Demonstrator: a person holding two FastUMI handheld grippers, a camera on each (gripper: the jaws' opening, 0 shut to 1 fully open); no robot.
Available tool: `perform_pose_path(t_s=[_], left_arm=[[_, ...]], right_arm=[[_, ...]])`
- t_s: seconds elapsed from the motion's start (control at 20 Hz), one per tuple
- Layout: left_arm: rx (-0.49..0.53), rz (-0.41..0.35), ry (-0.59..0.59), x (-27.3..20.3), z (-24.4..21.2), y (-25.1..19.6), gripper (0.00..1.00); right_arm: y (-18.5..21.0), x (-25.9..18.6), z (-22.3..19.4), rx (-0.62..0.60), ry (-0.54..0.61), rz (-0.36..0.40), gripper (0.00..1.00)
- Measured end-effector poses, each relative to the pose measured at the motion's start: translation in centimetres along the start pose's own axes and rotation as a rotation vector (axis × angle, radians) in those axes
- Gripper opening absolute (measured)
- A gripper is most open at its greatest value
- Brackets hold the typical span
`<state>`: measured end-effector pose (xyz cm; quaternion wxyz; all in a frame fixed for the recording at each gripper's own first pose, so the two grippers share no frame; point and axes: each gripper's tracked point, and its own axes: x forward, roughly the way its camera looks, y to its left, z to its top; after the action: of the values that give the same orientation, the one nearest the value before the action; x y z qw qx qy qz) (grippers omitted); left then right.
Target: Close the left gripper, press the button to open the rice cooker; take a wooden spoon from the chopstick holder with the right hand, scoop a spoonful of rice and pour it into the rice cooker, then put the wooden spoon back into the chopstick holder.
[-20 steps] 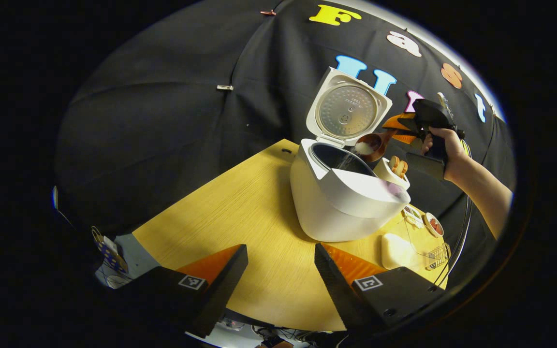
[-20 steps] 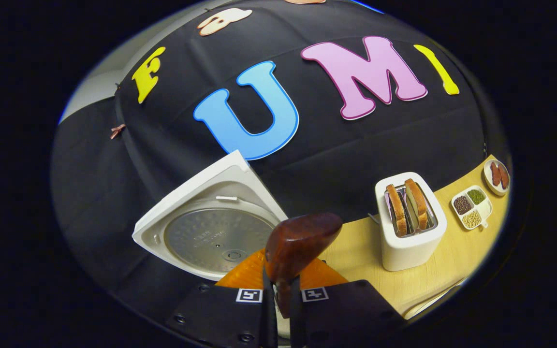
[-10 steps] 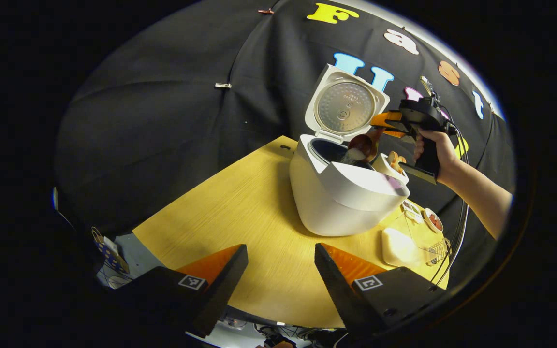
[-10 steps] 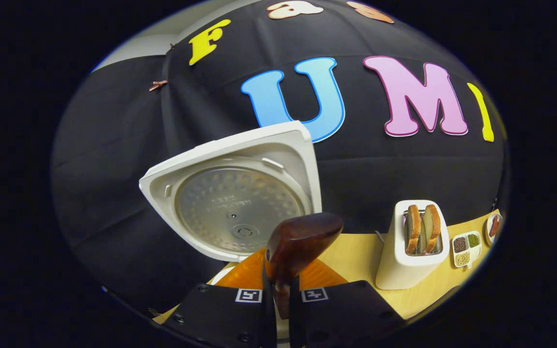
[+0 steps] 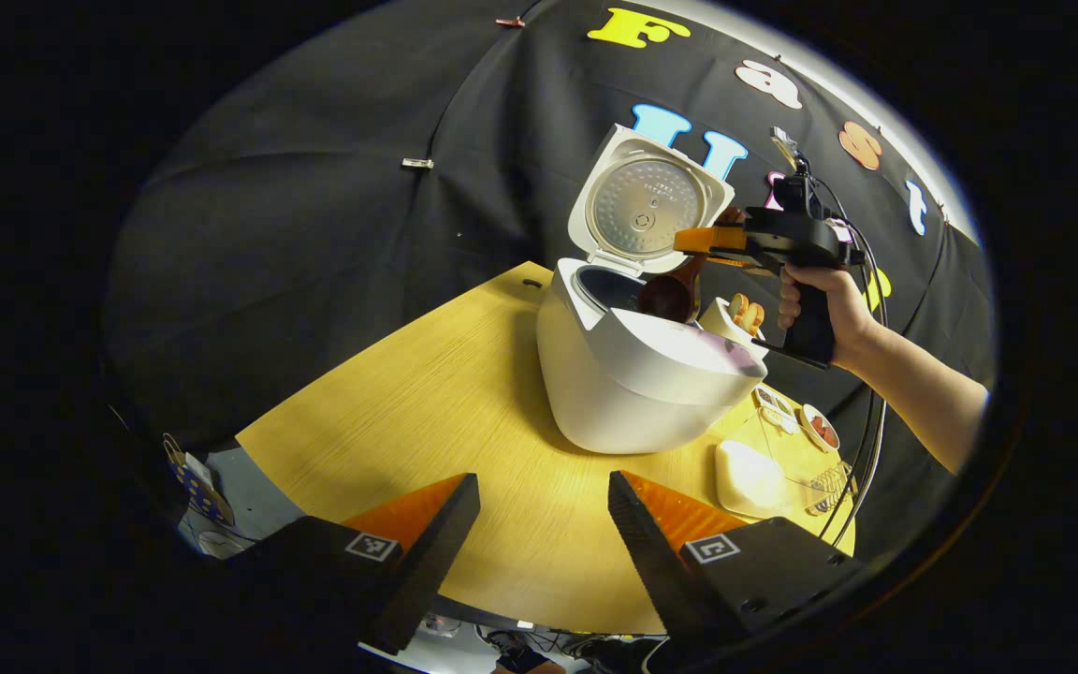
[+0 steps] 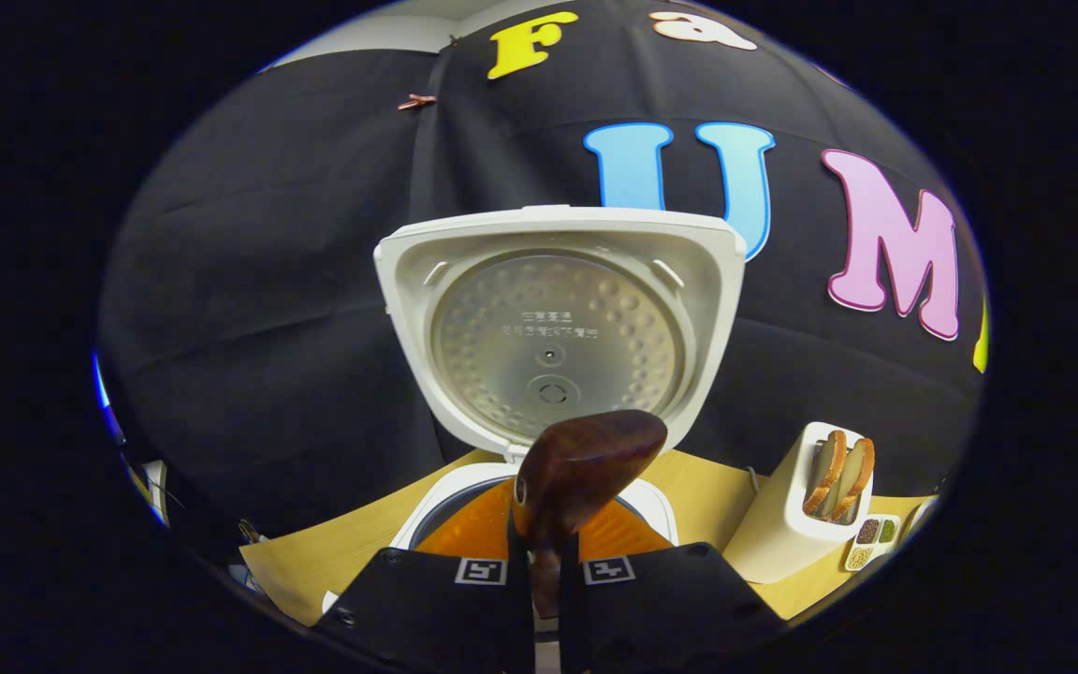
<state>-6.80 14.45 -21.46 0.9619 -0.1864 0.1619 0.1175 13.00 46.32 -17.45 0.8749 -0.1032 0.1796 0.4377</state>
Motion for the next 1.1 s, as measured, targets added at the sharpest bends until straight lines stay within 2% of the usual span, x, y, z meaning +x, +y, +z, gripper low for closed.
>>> perform_pose_path(t_s=[0.3,0.4,0.7,0.9,1.0,1.1], left_arm=[[-0.007,0.009,-0.006,-0.8,-0.9,-0.3,0.96],[-0.002,0.017,-0.004,-1.3,-1.3,-0.3,0.95],[-0.009,0.021,-0.011,-2.1,-1.7,-0.9,0.96],[-0.01,0.006,-0.02,-2.0,-1.6,-2.2,0.95],[0.005,-0.004,-0.024,-2.0,-1.6,-2.8,0.96],[0.009,-0.018,-0.029,-1.9,-1.6,-3.6,0.96]], right_arm=[[2.9,-0.4,-2.4,-0.039,0.079,0.094,0.14],[2.2,-0.5,-2.2,-0.019,0.067,0.062,0.15],[-1.3,-2.1,2.3,0.191,-0.045,-0.014,0.15],[-3.9,-3.8,3.8,0.346,-0.073,-0.031,0.14],[-5.3,-4.7,4.3,0.377,-0.09,-0.054,0.14],[-5.9,-5.2,5.4,0.344,-0.141,-0.065,0.14]])
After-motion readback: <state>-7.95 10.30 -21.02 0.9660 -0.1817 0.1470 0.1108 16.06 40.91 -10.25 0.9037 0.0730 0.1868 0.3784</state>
